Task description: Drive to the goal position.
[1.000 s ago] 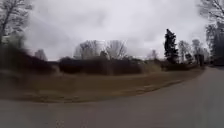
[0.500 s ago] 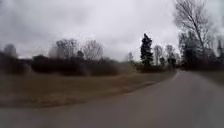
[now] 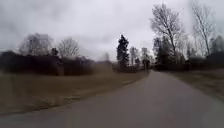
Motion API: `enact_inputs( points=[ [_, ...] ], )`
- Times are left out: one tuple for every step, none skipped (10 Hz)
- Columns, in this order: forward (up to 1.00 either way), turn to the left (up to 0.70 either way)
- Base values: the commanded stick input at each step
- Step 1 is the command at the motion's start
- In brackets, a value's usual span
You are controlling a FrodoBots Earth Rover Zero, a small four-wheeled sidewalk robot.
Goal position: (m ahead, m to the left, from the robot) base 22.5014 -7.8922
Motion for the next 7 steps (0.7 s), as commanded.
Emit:
enact_inputs(
  points=[
    [0.45, 0.00],
    [0.45, 0.00],
    [0.45, 0.00],
    [0.45, 0.00],
    [0.45, 0.00],
    [0.45, 0.04],
    [0.45, 0.14]
  ],
)
